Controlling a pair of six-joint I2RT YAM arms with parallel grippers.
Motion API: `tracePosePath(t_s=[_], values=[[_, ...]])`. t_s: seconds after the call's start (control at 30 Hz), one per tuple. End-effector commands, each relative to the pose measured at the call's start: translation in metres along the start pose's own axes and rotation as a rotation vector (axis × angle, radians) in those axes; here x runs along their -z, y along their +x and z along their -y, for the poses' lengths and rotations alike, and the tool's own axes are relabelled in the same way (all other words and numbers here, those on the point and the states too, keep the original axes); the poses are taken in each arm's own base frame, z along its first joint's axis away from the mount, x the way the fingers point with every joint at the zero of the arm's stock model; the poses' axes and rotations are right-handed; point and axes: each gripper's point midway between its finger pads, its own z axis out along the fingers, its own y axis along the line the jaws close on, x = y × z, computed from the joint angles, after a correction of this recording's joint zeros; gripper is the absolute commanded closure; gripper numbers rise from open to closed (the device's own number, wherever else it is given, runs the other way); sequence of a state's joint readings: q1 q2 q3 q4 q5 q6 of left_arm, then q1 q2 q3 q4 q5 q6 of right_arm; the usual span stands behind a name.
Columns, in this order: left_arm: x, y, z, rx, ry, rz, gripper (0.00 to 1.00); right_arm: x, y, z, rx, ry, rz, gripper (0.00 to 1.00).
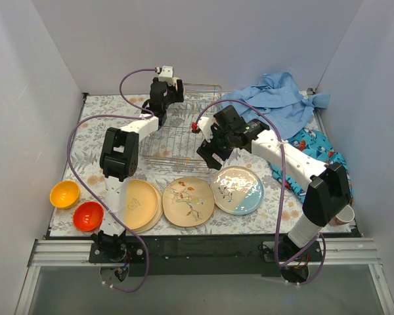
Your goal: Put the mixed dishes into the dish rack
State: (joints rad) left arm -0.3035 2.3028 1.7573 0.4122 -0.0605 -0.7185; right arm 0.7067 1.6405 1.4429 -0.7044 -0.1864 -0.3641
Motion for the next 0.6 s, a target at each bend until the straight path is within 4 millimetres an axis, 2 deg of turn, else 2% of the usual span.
tracePosePath(t_s=[0.0, 0.13, 0.2, 0.23, 0.47, 0.57], values=[[-0.005, -0.001, 0.006, 0.009, 0.024, -0.021, 0.78, 0.009, -0.011, 0.004, -0.007, 0.016, 0.053, 0.11], [-0.003, 0.006, 0.008, 0.014, 0.027, -0.046, 0.79, 0.01, -0.01, 0.003, -0.008, 0.02, 0.053, 0.11], [0.0, -0.001, 0.009, 0.019, 0.031, -0.039, 0.81, 0.01, -0.01, 0.003, -0.01, 0.021, 0.053, 0.11], [0.003, 0.002, 0.008, 0.022, 0.03, -0.048, 0.82, 0.009, -0.01, 0.004, -0.011, 0.021, 0.054, 0.11], [0.008, -0.009, 0.005, 0.021, 0.027, -0.047, 0.83, 0.004, -0.016, 0.005, -0.016, 0.009, 0.062, 0.11], [0.013, -0.026, 0.003, 0.034, 0.024, -0.029, 0.85, 0.004, -0.022, 0.007, -0.016, 0.013, 0.07, 0.11]])
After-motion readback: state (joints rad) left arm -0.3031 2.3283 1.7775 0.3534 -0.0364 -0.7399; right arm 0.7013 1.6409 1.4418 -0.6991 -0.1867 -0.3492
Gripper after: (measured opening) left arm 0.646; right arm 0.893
